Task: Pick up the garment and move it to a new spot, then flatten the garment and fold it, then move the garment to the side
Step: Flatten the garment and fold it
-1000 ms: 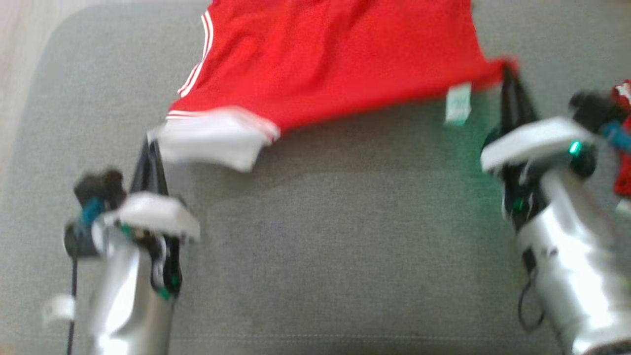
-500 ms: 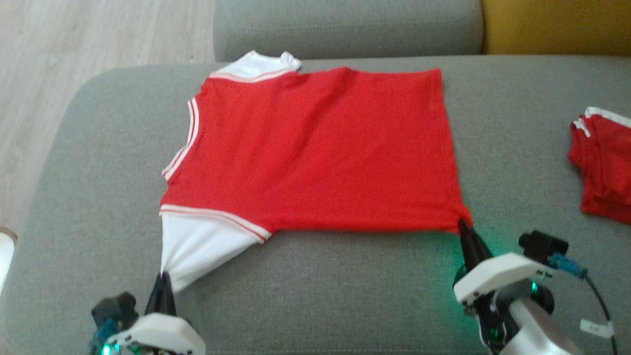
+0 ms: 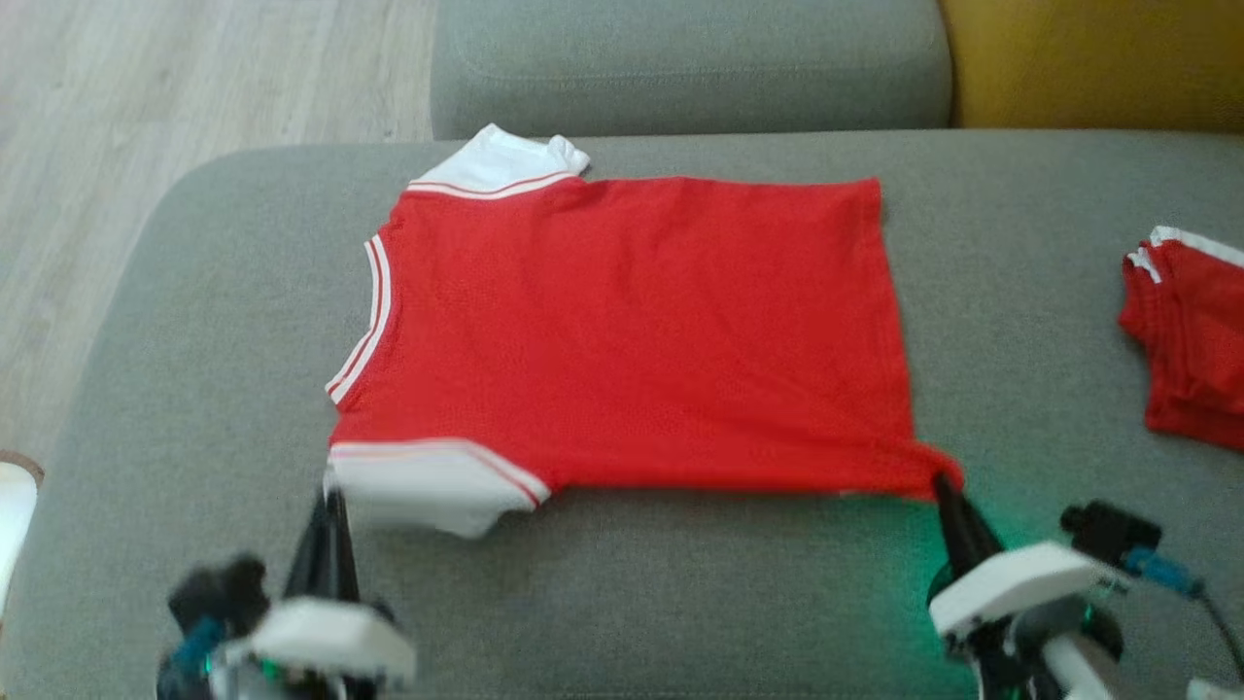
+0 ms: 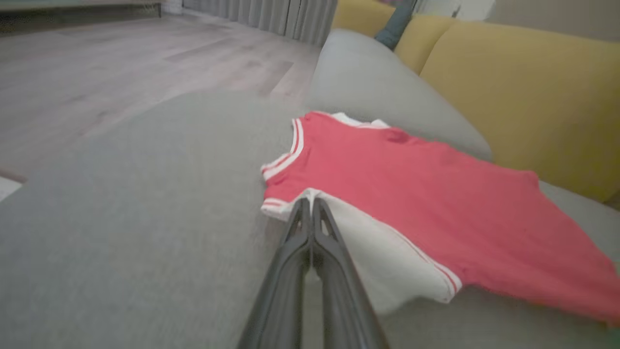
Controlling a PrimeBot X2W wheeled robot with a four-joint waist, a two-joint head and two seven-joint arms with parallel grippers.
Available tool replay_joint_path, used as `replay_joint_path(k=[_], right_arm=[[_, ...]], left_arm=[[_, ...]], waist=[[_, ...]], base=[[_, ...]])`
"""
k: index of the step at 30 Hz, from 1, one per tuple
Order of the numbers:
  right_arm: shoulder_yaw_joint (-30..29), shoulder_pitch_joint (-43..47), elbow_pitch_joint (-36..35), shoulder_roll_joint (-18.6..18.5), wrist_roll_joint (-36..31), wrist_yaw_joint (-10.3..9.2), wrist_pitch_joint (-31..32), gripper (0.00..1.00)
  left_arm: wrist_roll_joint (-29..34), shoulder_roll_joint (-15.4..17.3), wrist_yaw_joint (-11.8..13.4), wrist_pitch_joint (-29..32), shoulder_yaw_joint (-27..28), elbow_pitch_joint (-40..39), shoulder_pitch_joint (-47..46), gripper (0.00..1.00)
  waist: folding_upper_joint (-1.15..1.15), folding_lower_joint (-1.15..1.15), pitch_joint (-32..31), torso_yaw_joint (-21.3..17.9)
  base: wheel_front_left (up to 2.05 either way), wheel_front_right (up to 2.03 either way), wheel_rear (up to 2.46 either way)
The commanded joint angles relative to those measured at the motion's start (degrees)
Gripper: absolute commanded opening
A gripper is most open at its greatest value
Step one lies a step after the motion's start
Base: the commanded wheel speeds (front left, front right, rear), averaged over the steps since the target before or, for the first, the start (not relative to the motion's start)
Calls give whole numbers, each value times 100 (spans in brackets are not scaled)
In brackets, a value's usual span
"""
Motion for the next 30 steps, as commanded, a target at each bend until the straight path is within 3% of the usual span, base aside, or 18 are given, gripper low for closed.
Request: replay_joint_path(k=[1,7,17,29,30], right_arm=[[20,-382,-278,-136,-76,11,-112,0],[-132,-1046,-456,-146,-241,11,-52,0],[-213,-2498,167,-57,-693,11,82,0],[-52,-3343,809,106,-787,11,-289,0],[1,-3376,813,121,-771,11,-317,13]], left_arm=[[123,67,47,-36,171,-397,-635,0],[428,141,-88,-36,263,-445,-1635,0],[973,288,-385,-36,146,1080,-3647,0],[1446,209,-116,-36,156,1570,-4673,0],[1456,207,-117,-36,170,1610,-4701,0]], waist=[[0,0,123,-22],[0,0,506,-64],[0,0,1399,-67],[0,0,2044,-33],[0,0,2067,-34]], base=[[0,0,0],[0,0,0],[0,0,0],[0,0,0],[0,0,0]])
